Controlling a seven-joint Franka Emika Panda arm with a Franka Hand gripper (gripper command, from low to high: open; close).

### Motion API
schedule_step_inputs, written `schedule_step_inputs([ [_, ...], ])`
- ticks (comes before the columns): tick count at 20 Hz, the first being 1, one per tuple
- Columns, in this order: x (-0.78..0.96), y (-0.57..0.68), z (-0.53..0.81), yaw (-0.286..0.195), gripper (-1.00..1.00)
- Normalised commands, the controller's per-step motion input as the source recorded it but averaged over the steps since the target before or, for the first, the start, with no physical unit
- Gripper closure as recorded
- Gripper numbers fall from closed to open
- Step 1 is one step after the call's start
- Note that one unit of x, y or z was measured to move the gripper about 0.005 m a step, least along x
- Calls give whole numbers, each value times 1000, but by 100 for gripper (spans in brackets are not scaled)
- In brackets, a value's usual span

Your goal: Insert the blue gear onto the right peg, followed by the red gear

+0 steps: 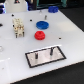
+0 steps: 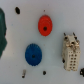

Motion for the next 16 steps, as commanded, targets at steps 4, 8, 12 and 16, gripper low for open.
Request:
schedule_step_inputs([
  [4,-606,384,-222,0,-100],
  [8,-545,467,-205,0,-100],
  [12,-470,337,-204,0,-100],
  [16,-452,274,-277,0,-100],
])
